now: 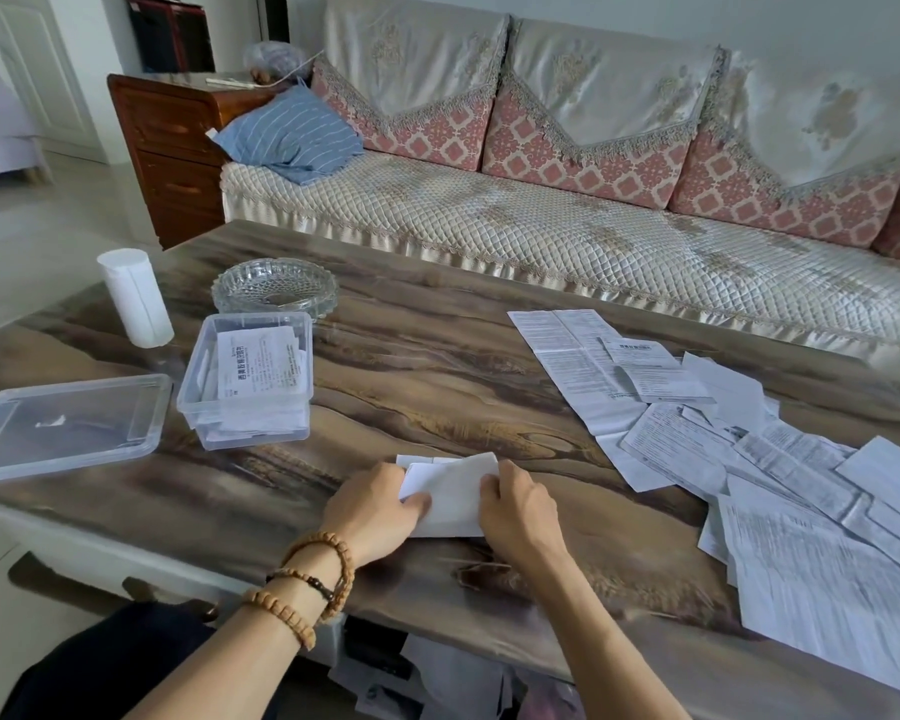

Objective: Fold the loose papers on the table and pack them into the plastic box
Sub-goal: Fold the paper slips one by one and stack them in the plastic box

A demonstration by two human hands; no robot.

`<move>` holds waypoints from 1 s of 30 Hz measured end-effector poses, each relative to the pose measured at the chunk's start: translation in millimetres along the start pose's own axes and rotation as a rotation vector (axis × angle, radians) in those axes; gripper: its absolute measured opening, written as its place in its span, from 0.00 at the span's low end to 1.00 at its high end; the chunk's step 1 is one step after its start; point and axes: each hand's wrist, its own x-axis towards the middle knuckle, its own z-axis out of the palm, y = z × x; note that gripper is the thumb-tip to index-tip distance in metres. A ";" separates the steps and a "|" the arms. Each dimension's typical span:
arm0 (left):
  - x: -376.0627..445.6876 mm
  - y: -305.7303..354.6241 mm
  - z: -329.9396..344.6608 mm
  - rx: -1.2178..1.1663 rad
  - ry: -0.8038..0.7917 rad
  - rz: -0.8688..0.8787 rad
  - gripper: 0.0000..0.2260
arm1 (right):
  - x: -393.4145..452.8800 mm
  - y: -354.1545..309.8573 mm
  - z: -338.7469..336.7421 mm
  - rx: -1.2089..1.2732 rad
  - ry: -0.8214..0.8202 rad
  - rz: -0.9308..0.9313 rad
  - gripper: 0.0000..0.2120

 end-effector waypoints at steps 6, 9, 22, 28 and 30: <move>-4.4 -1.8 -0.6 -0.080 0.008 -0.008 0.13 | 4.0 -1.1 5.8 0.014 -0.057 0.025 0.11; 0.6 -0.8 1.2 -0.039 -0.003 -0.049 0.17 | -0.8 0.1 8.3 0.157 0.068 0.048 0.12; 11.7 10.8 -0.6 0.046 0.006 -0.074 0.21 | 7.3 11.7 9.7 0.254 0.222 0.194 0.11; 19.0 6.0 -4.4 -0.045 -0.024 -0.119 0.19 | 14.7 12.1 9.7 0.210 0.188 0.230 0.10; 20.8 5.1 -6.1 -0.116 -0.019 -0.138 0.18 | 14.9 12.0 10.1 0.206 0.190 0.224 0.09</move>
